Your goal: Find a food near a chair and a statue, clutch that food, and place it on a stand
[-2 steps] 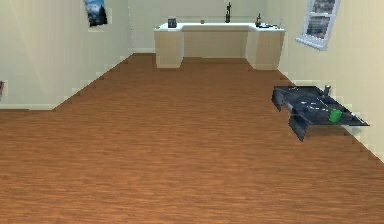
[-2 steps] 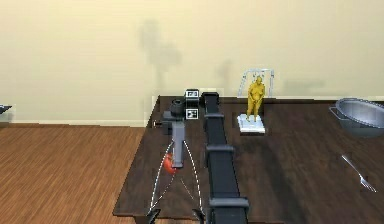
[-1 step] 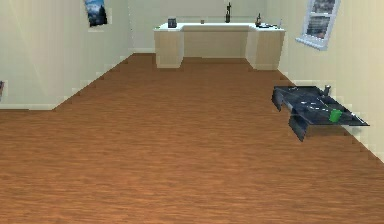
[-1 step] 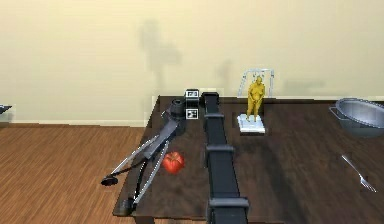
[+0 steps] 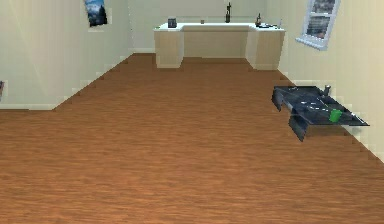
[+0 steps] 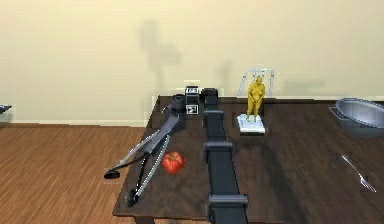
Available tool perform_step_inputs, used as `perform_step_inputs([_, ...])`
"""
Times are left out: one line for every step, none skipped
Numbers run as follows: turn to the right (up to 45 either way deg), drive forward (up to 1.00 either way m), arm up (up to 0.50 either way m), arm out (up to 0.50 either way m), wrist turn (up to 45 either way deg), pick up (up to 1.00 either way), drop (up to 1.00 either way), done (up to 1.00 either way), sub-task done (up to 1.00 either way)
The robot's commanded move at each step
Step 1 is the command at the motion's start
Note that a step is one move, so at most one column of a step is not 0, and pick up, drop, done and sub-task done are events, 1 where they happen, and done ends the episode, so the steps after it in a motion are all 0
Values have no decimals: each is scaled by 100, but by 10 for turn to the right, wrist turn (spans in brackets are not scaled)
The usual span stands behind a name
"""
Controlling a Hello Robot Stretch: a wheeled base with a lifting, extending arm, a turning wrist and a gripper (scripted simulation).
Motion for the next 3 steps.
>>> perform_step_inputs([0, 0, 0, 0, 450, 0, 0, 0, 0])
perform_step_inputs([0, 0, 0, 0, 450, 0, 0, 0, 0])
perform_step_inputs([0, 0, 0, 0, 270, 0, 0, 0, 0])
